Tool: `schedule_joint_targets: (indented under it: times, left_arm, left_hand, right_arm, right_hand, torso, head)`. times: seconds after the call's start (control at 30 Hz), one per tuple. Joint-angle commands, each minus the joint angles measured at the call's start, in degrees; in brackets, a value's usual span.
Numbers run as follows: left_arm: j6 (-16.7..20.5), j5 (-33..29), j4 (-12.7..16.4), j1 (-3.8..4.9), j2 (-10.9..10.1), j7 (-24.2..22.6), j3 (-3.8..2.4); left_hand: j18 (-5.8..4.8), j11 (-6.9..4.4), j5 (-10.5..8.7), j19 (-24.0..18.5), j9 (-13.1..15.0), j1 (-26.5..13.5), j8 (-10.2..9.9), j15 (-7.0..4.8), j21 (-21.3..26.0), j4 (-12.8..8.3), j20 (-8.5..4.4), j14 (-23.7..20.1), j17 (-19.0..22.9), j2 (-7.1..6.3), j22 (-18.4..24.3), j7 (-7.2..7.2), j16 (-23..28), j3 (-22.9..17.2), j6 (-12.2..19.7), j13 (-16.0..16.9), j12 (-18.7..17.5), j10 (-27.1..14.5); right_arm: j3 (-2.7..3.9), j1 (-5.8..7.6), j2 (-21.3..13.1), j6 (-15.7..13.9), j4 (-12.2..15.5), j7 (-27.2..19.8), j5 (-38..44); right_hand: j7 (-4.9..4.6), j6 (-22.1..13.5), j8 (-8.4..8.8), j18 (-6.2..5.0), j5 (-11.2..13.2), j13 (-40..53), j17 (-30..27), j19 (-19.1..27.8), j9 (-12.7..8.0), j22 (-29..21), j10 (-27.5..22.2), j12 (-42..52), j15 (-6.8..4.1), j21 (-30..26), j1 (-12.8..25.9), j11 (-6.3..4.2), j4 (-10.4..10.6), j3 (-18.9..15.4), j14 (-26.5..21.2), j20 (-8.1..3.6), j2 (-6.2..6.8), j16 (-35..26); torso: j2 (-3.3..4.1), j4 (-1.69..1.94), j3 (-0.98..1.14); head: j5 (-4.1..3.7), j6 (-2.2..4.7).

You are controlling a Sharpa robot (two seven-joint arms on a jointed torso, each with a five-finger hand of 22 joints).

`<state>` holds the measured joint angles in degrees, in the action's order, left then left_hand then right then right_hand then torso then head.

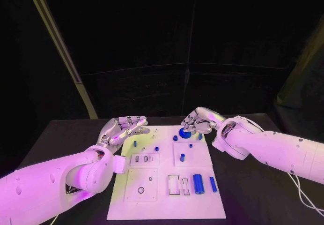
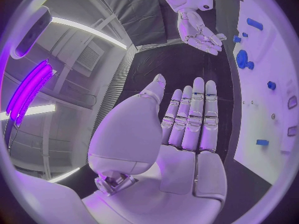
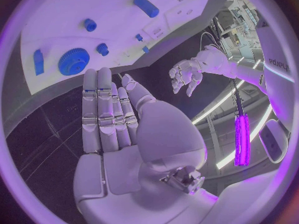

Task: Assemble the parts on the task board

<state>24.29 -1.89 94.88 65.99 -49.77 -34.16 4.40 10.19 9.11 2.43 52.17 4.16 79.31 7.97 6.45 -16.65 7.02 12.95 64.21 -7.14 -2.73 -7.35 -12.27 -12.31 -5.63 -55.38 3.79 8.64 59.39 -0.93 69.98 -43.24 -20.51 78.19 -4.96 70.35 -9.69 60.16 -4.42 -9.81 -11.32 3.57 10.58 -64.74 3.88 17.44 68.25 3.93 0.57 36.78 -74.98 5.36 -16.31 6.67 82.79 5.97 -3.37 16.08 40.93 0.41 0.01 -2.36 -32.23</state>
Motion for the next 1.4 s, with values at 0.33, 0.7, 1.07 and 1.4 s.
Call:
schedule_joint_targets:
  times: [0.33, 0.7, 1.07, 1.4]
  left_arm:
    - [-3.1, 0.8, 1.7, 0.08, -0.1, 0.9, -0.06]
    - [-3.7, 0.8, 1.2, 0.08, 0.0, 1.4, -0.06]
    - [-4.1, 0.8, 1.0, 0.08, 0.0, 1.9, -0.06]
    - [-4.5, 0.8, 0.9, 0.09, 0.1, 2.3, -0.07]
  left_hand:
    - [0.37, 0.15, 0.32, 0.8, -0.2, -0.5, -0.6, 0.09, -0.1, -0.8, 0.05, 0.1, 0.0, 0.40, 0.2, -0.02, 0.7, 0.1, -0.2, -0.1, -0.7, 0.2]
    - [0.36, 0.17, 0.32, 0.9, -0.2, -0.6, -0.7, 0.10, 0.0, -0.9, 0.05, 0.1, 0.0, 0.42, 0.2, -0.03, 0.8, 0.1, -0.3, -0.1, -0.8, 0.2]
    - [0.36, 0.18, 0.32, 1.0, -0.2, -0.7, -0.7, 0.11, 0.0, -1.0, 0.04, 0.1, 0.0, 0.45, 0.3, -0.05, 0.9, 0.2, -0.3, -0.1, -0.9, 0.2]
    - [0.36, 0.19, 0.31, 1.0, -0.3, -0.7, -0.8, 0.11, 0.0, -1.0, 0.04, 0.1, 0.0, 0.50, 0.3, -0.06, 1.0, 0.2, -0.3, -0.1, -0.9, 0.1]
  right_arm:
    - [0.13, 0.81, 2.6, 5.6, 0.7, 11.0, 21.1]
    - [0.16, 1.43, 3.4, 5.9, 1.5, 12.6, 23.5]
    - [0.16, 1.76, 4.9, 7.2, 0.3, 13.8, 23.7]
    - [0.16, 1.81, 6.2, 11.6, -1.4, 13.8, 23.2]
  right_hand:
    - [0.92, -0.1, 0.69, 0.83, 0.5, 0.1, 16.1, -5.8, -0.1, 18.7, -2.1, -0.3, -0.86, 21.5, 3.6, -0.52, 0.3, 5.2, 3.0, -0.68, 2.90, 25.1]
    - [0.80, -0.7, 0.72, 2.97, 0.6, 0.1, 30.5, -8.9, -0.1, 34.6, -1.9, -0.2, -0.69, 33.5, 4.4, -0.25, 0.9, 7.7, 2.8, -0.18, 3.58, 40.1]
    - [0.58, -1.3, 0.75, 3.59, 1.7, 0.1, 34.6, -9.7, -0.1, 39.3, -2.6, -0.3, -0.41, 37.1, 4.3, 0.03, 1.4, 9.8, 2.4, 0.14, 3.54, 44.8]
    - [0.49, -1.4, 0.74, 4.12, 2.2, 0.1, 38.3, -10.8, -0.1, 42.7, -3.0, -0.3, -0.22, 39.3, 4.6, 0.15, 1.7, 10.8, 2.7, 0.33, 4.18, 48.3]
  torso:
    - [2.89, 0.75, -0.39]
    - [3.33, 0.64, -0.47]
    - [3.49, 0.91, -0.48]
    - [3.72, 0.88, -0.52]
  head:
    - [-1.05, 0.60]
    - [-1.24, 0.44]
    - [-1.26, 0.15]
    - [-1.25, -0.07]
